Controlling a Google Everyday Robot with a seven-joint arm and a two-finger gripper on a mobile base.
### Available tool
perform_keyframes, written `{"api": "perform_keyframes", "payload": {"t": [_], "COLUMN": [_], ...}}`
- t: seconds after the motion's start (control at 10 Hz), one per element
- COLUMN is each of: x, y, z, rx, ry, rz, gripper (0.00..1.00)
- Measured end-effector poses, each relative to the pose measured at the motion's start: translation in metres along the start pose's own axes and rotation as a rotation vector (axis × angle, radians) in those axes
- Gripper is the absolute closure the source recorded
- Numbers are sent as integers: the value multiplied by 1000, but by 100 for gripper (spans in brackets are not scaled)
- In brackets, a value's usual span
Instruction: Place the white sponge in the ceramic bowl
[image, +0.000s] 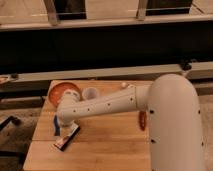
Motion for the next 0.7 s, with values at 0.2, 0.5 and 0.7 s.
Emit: {"api": "perform_keyframes", "payload": {"t": [0.2,0.5,0.7], "x": [-10,-19,-21], "y": [-2,-2,-4], "z": [0,-5,-10], "rx": [10,32,47], "ry": [1,-15,-25], "rz": [-9,4,15], "gripper": [100,100,100]}}
